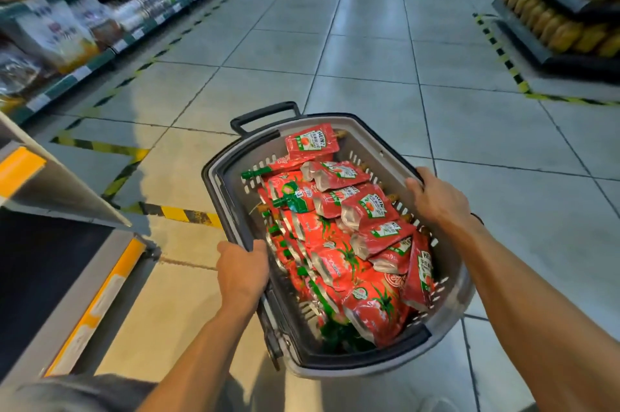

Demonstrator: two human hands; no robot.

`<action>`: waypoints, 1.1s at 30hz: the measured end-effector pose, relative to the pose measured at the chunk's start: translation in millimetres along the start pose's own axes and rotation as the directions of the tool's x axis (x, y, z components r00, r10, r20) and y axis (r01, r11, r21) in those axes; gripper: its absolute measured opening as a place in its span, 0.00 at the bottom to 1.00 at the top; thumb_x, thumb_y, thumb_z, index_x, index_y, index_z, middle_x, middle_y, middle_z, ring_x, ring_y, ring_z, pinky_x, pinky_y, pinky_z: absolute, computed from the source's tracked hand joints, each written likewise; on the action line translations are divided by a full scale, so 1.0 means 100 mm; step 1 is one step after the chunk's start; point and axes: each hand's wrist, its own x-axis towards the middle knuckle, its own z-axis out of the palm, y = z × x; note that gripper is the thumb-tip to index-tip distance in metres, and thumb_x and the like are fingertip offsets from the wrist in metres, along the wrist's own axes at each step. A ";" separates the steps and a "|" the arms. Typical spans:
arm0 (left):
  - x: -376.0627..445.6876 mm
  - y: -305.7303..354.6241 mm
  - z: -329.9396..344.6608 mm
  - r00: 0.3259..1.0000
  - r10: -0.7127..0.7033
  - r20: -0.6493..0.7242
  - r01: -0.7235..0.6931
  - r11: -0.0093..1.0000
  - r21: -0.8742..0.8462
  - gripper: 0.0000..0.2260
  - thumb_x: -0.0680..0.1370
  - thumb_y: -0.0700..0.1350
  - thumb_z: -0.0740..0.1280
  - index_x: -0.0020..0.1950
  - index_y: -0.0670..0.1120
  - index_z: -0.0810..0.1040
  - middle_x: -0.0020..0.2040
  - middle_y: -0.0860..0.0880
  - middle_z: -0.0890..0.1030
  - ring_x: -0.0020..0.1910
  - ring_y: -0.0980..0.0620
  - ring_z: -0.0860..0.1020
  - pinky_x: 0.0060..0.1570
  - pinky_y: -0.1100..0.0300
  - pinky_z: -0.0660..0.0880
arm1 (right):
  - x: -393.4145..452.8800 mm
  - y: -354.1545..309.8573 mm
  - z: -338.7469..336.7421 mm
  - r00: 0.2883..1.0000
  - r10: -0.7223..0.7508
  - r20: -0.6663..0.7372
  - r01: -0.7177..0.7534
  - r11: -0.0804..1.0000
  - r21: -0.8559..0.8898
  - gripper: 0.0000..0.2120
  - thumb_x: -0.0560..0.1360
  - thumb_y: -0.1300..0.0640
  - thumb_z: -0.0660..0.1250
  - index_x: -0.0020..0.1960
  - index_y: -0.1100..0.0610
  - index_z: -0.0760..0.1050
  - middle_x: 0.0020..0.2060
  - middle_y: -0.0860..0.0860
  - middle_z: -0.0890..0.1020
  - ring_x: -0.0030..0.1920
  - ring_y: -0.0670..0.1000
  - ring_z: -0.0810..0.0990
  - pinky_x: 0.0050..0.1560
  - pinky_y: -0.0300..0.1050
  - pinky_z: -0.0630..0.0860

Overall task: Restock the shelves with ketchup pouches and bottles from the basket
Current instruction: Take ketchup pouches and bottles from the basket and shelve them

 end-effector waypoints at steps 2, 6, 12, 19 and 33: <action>-0.16 -0.04 -0.03 1.000 -0.021 0.006 0.021 1.000 -0.001 0.24 0.81 0.49 0.65 0.68 0.34 0.64 0.38 0.48 0.72 0.34 0.49 0.73 0.29 0.56 0.65 | -0.07 0.04 -0.03 1.000 -0.004 0.020 0.004 1.000 0.005 0.17 0.84 0.40 0.51 0.68 0.46 0.64 0.54 0.56 0.83 0.47 0.59 0.80 0.44 0.51 0.71; -0.38 -0.08 -0.09 0.998 -0.050 0.023 0.050 0.999 0.009 0.23 0.82 0.50 0.63 0.67 0.34 0.64 0.42 0.43 0.75 0.38 0.44 0.76 0.30 0.54 0.67 | -0.14 0.03 -0.09 0.998 -0.018 0.056 0.016 1.000 0.024 0.16 0.84 0.41 0.51 0.68 0.47 0.64 0.53 0.55 0.82 0.42 0.53 0.74 0.43 0.49 0.70; -0.48 -0.05 -0.06 0.995 -0.084 0.047 0.083 0.996 0.021 0.22 0.82 0.50 0.63 0.66 0.35 0.63 0.52 0.36 0.79 0.49 0.35 0.80 0.46 0.43 0.79 | -0.08 0.00 -0.12 0.997 -0.041 0.062 0.040 0.999 0.024 0.17 0.85 0.43 0.50 0.69 0.48 0.65 0.55 0.56 0.82 0.45 0.54 0.75 0.45 0.51 0.71; -0.67 -0.17 0.05 0.994 -0.091 0.053 0.093 0.994 -0.052 0.25 0.82 0.50 0.62 0.70 0.35 0.58 0.41 0.38 0.79 0.35 0.43 0.76 0.30 0.55 0.68 | 0.04 0.07 -0.11 0.993 -0.115 0.038 0.115 0.993 -0.025 0.17 0.85 0.42 0.49 0.68 0.47 0.65 0.55 0.56 0.83 0.52 0.58 0.81 0.49 0.53 0.70; -0.67 -0.18 -0.04 0.982 -0.054 0.181 0.066 0.996 -0.064 0.33 0.83 0.55 0.61 0.75 0.34 0.51 0.40 0.45 0.78 0.36 0.49 0.78 0.31 0.54 0.72 | -0.19 -0.10 -0.24 1.000 -0.014 0.023 0.015 0.999 -0.038 0.16 0.83 0.50 0.57 0.65 0.59 0.69 0.56 0.62 0.79 0.54 0.63 0.78 0.53 0.56 0.75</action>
